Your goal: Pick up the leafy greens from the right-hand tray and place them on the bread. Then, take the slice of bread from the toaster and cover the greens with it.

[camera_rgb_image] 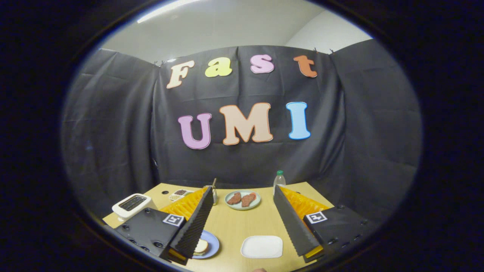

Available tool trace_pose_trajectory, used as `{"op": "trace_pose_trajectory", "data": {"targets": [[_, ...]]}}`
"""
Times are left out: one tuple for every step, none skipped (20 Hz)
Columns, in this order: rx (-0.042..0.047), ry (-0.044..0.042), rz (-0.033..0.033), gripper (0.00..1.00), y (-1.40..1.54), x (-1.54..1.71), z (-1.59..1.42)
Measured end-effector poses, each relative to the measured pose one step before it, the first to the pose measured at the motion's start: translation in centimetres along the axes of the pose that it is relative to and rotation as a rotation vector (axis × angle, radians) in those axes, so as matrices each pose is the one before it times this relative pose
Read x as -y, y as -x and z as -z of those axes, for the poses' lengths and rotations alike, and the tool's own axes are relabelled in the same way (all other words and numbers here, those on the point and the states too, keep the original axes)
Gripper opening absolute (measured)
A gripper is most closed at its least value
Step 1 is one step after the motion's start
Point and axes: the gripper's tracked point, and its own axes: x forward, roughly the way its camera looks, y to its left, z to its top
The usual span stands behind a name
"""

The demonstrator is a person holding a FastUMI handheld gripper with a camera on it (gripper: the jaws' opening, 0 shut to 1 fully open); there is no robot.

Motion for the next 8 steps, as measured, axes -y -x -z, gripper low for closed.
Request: {"op": "trace_pose_trajectory", "data": {"targets": [[0.00686, 0.00148, 0.00444, 1.0, -0.066, 0.351, -0.219], [0.00426, 0.00088, 0.00482, 1.0, 0.097, 0.293, -0.235], [0.00382, -0.00103, 0.00098, 1.0, -0.031, 0.076, -0.017], [-0.00167, 0.00011, -0.00155, 1.0, -0.132, 0.031, -0.037], [0.00031, 0.00158, 0.00036, 1.0, -0.017, 0.104, 0.11], [0.00076, 0.0031, 0.00026, 1.0, -0.052, 0.125, -0.007], [-0.00052, 0.00376, 0.00101, 1.0, -0.103, 0.068, 0.147], [0.00335, 0.00389, 0.00163, 1.0, 0.014, 0.116, -0.055]]}}
